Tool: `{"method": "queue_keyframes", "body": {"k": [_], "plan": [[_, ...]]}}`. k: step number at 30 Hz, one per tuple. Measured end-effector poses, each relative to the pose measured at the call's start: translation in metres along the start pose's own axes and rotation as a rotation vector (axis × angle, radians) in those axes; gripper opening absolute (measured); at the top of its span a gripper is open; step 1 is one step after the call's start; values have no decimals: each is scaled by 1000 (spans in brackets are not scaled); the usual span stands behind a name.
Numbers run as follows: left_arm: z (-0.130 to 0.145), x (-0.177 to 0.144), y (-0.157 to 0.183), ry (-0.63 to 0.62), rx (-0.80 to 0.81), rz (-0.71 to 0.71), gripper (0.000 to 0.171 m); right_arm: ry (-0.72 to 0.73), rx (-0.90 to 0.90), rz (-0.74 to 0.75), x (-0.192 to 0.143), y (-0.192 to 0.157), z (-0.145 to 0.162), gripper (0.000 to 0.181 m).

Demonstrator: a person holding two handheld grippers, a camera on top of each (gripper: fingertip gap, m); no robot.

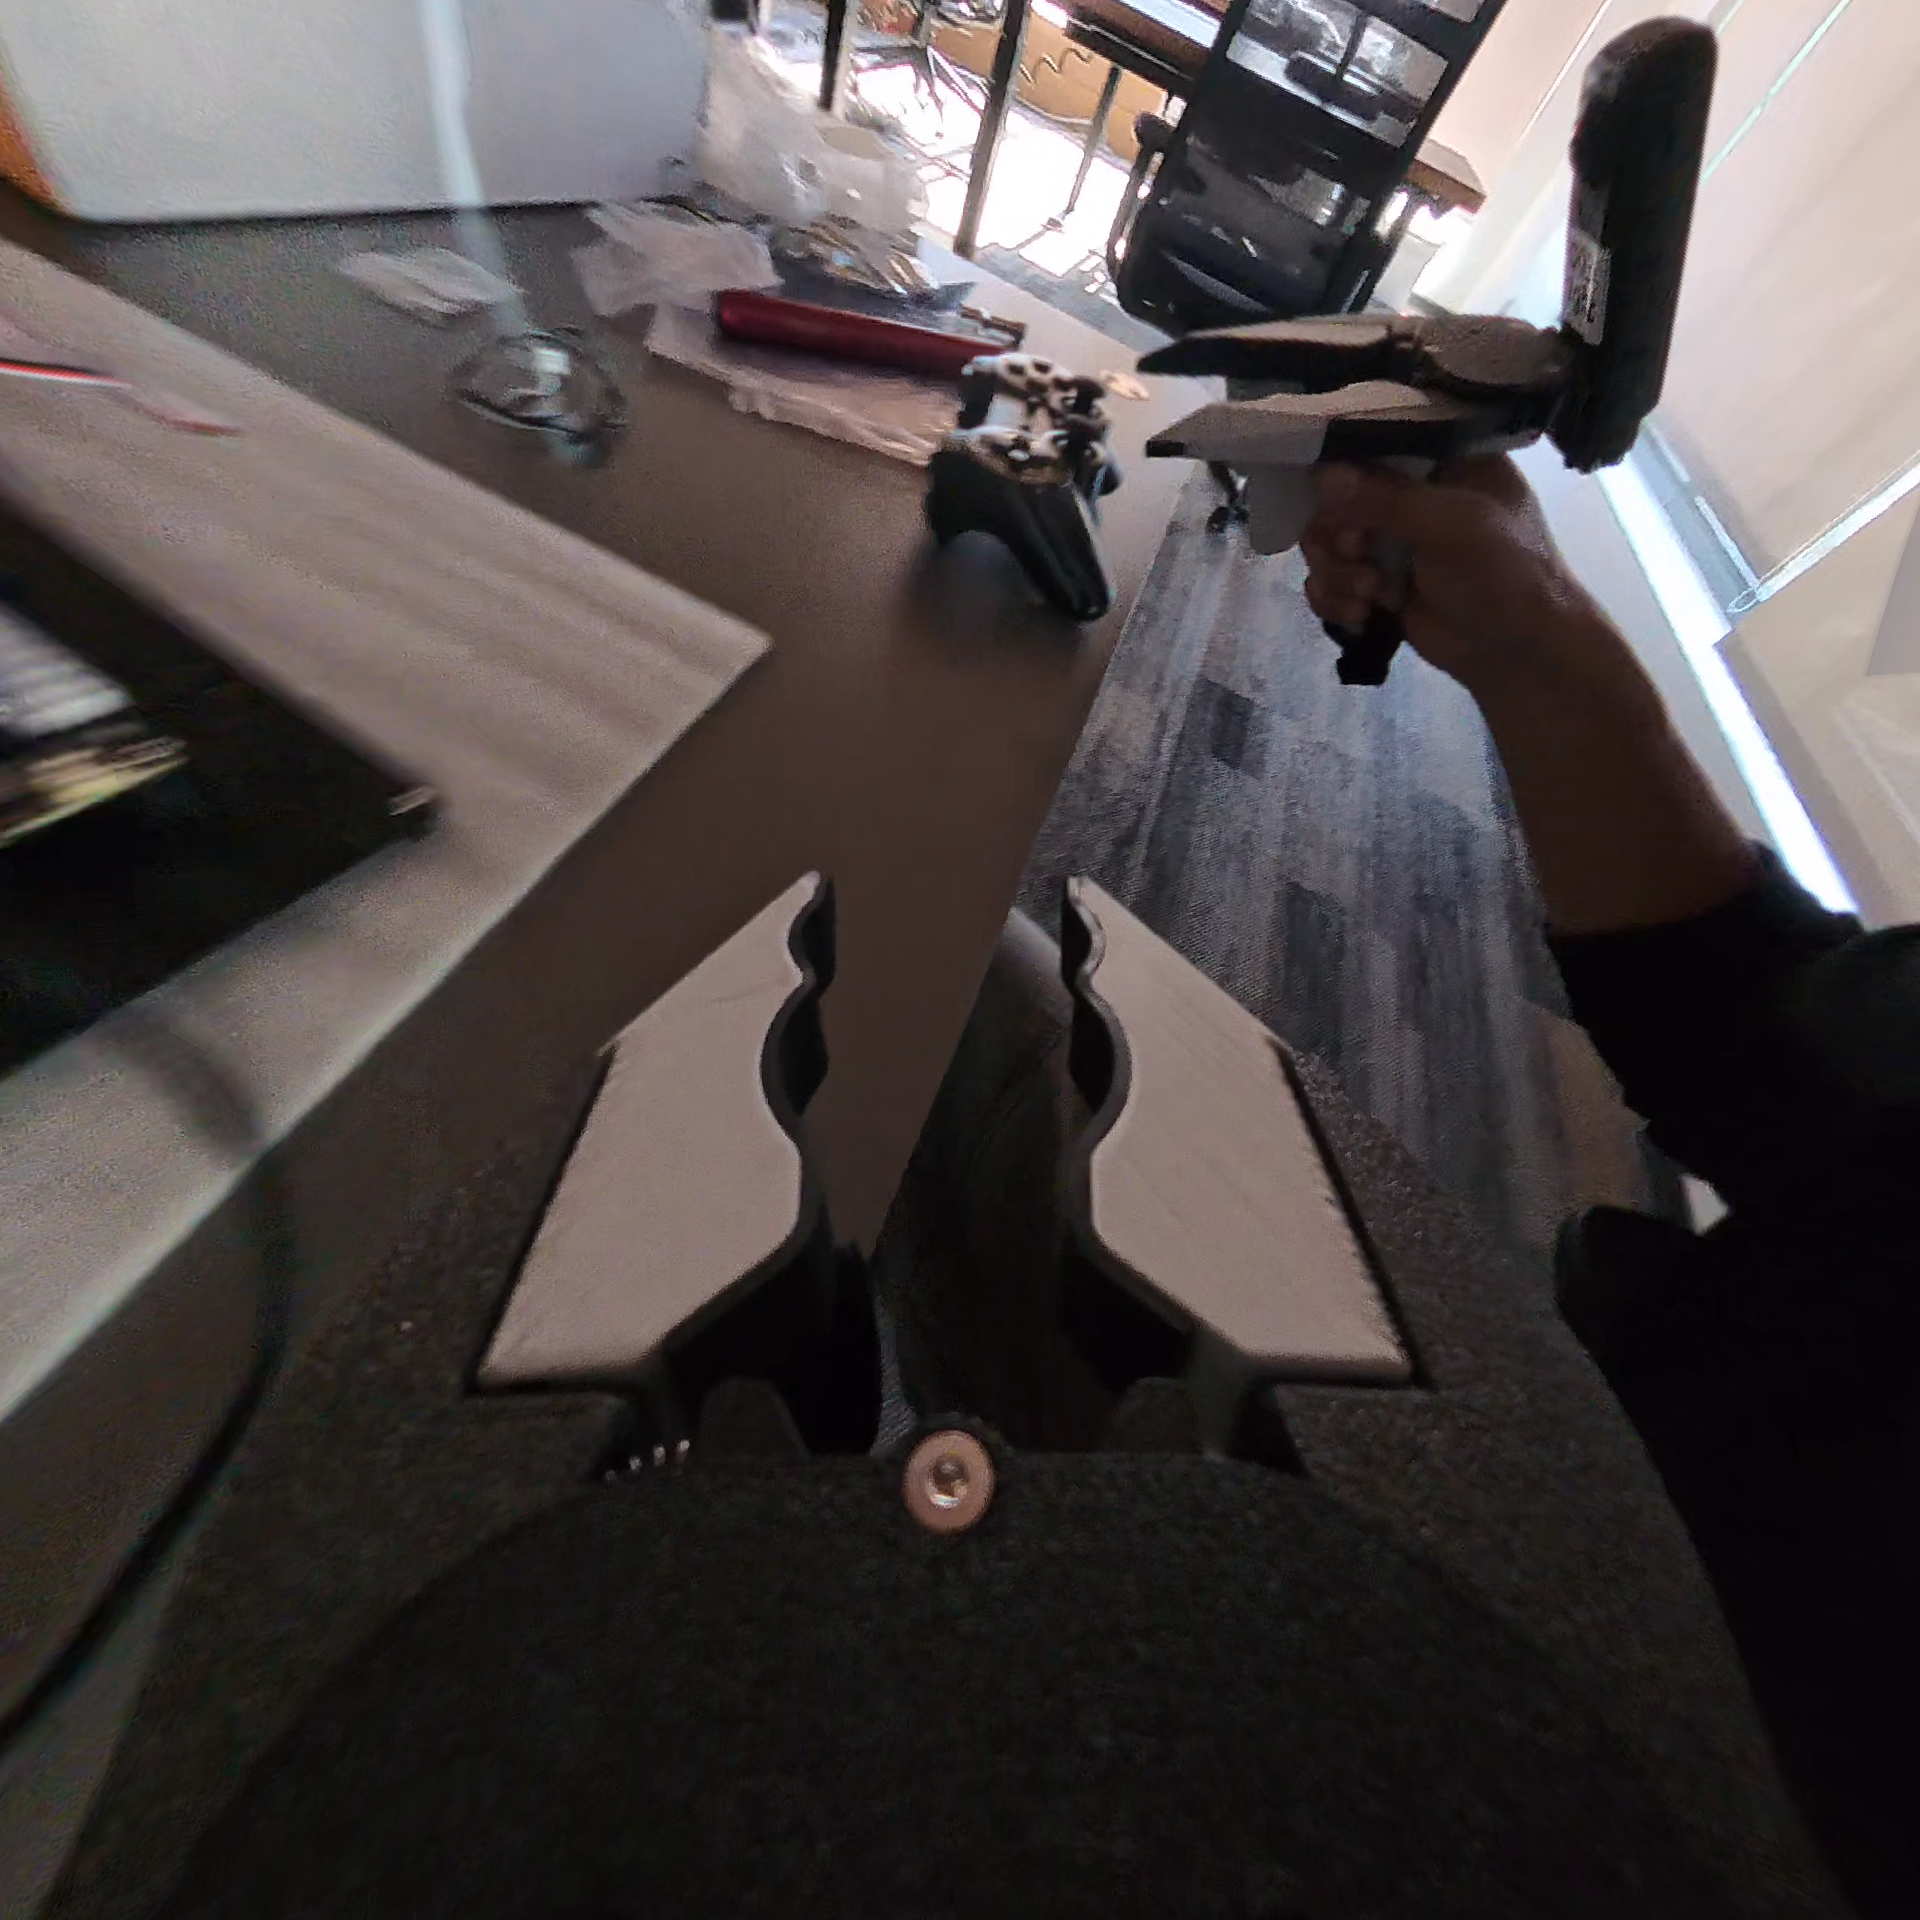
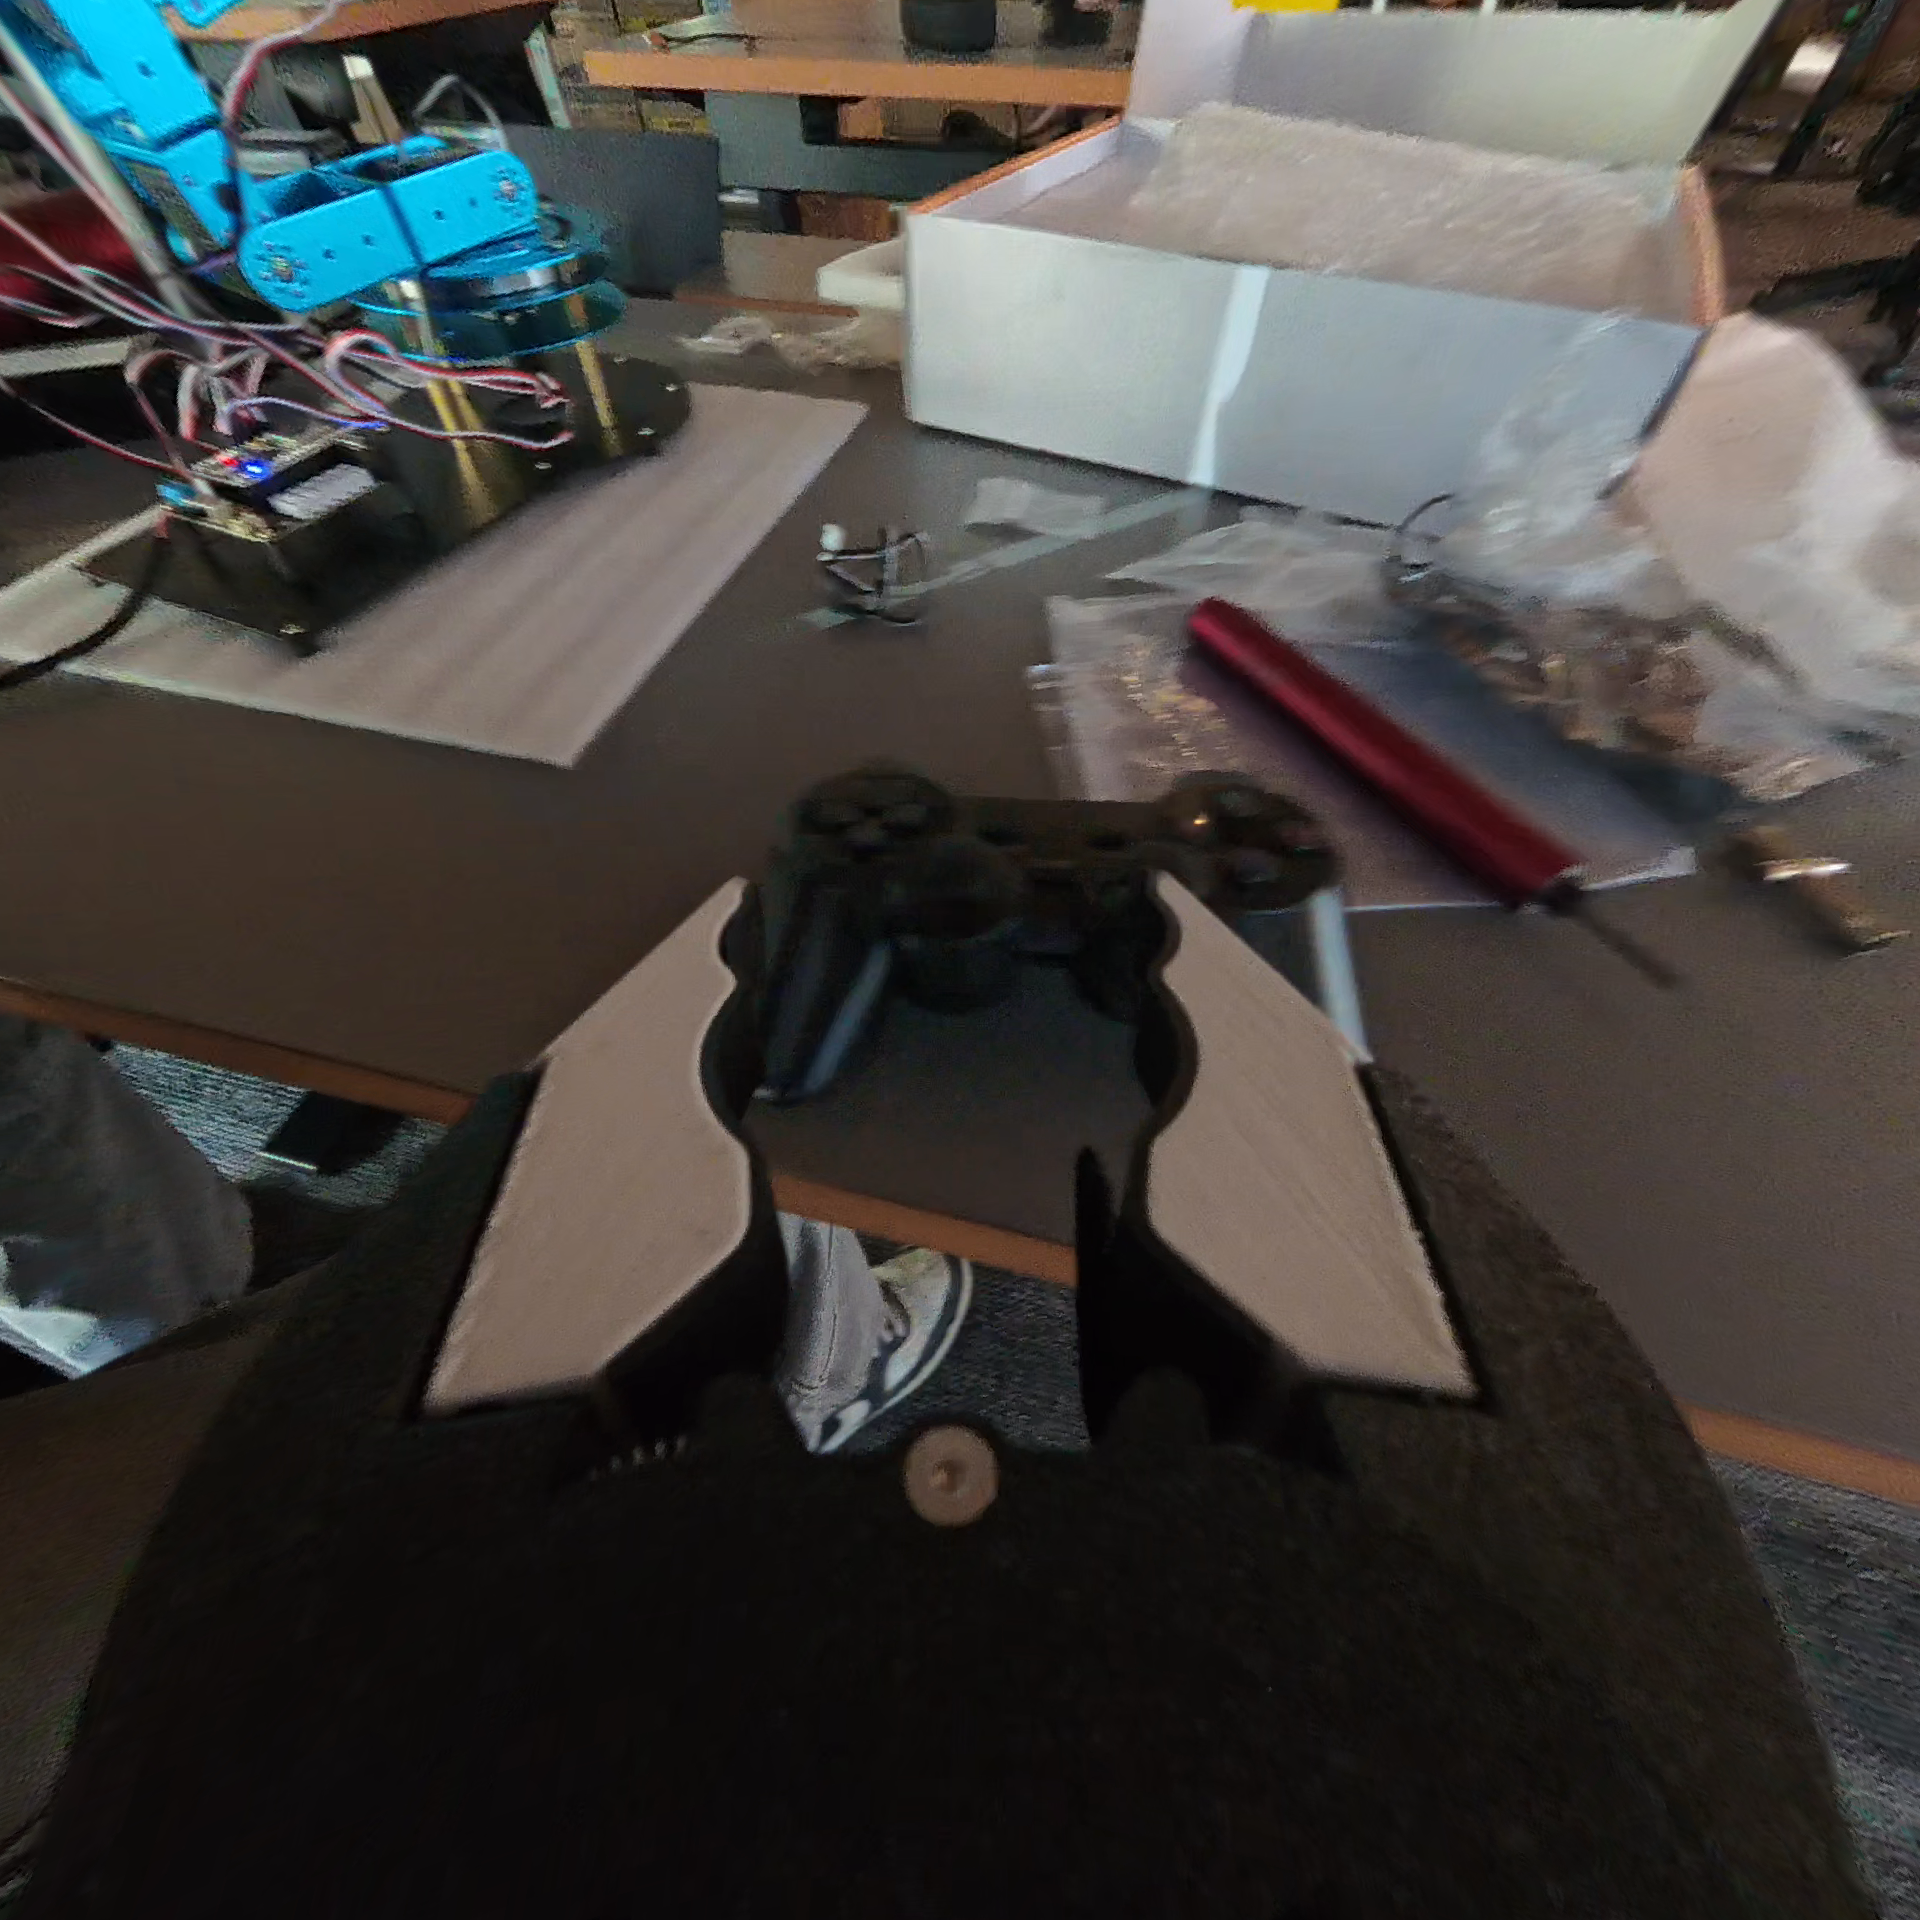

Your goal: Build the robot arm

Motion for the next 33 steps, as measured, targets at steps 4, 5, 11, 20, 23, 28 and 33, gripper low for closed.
{"method": "queue_keyframes", "body": {"k": [4, 5, 11, 20, 23, 28, 33], "plan": [[-19, 99, 55, -26, -79, -22, 51, -39, -52, -28, -5, 43, 8, 75], [-24, 123, 65, -29, -109, -56, 54, -42, -29, -32, -3, 52, 11, 75], [-39, 219, 104, 53, -381, -264, 71, 77, 110, -145, 0, 81, 15, 76], [-56, 258, 114, 185, -413, -651, 74, 15, 98, -448, 6, 71, 29, 75], [-54, 259, 112, 174, -393, -748, 68, -6, 73, -528, 2, 69, 30, 80], [-53, 260, 115, 184, -398, -831, 69, -32, 25, -551, 5, 69, 30, 80], [-52, 256, 114, 198, -417, -857, 65, -40, 14, -574, 8, 67, 29, 79]]}}
Point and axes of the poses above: each gripper's, where its closed fingertips meet, x out along the fingers, z out of its underside, y = z × x across the jaws, the point moved 4 cm from there along -x, back along the fingers, and after that the axes turned 12 degrees about -z, right-handed, at the moved point
